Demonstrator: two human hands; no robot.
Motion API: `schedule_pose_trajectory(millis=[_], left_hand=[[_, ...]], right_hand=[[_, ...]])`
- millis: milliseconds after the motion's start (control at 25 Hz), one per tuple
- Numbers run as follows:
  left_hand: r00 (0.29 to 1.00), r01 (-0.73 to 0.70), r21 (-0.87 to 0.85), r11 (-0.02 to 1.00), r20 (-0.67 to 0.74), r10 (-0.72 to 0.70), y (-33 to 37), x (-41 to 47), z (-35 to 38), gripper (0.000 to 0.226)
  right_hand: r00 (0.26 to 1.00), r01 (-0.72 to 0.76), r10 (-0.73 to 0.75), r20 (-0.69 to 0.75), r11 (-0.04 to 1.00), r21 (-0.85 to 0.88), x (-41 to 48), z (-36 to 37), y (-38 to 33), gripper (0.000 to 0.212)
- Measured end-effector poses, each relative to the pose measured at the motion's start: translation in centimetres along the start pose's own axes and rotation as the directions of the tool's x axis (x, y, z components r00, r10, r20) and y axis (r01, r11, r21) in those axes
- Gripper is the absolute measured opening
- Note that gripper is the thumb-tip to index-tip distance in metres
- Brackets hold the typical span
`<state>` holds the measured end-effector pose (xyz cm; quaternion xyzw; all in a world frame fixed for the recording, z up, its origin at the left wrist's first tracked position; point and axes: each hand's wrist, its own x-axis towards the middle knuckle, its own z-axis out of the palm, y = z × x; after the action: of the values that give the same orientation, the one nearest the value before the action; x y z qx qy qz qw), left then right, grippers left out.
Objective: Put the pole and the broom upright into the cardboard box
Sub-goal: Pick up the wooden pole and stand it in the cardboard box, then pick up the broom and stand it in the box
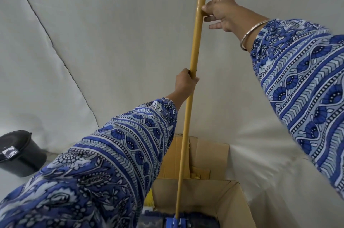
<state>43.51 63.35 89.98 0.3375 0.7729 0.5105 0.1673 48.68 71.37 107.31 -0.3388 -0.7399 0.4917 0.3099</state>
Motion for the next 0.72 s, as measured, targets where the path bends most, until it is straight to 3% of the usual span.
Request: schedule_pose_trajectory(millis=[280, 400, 440, 560, 720], left_hand=[[1.000, 0.018, 0.066, 0.998, -0.006, -0.018, -1.4, -2.6, -2.9, 0.050], [0.999, 0.011, 0.112, 0.994, -0.041, -0.006, -3.2, -3.7, -6.2, 0.047], [0.998, 0.011, 0.134, 0.991, -0.060, -0.003, -4.1, -4.0, -7.5, 0.046], [0.993, 0.035, 0.168, 0.985, -0.114, -0.016, -7.1, -5.2, -12.8, 0.045], [0.982, 0.042, 0.228, 0.973, -0.191, 0.003, -13.3, -7.8, -24.0, 0.039]], right_hand=[[0.999, -0.053, 0.053, 0.002, 0.999, 0.009, -2.4, 0.9, 0.7, 0.040], [0.999, -0.024, 0.026, -0.041, 0.998, 0.063, -3.4, 2.5, 1.2, 0.012], [0.998, 0.003, 0.001, -0.057, 0.998, 0.063, -3.8, 3.3, 1.3, 0.012], [0.997, 0.053, -0.050, -0.063, 0.998, 0.044, -5.9, 7.8, 1.1, 0.025], [0.991, 0.095, -0.091, 0.102, 0.995, -0.038, -9.9, 18.4, 0.7, 0.023]])
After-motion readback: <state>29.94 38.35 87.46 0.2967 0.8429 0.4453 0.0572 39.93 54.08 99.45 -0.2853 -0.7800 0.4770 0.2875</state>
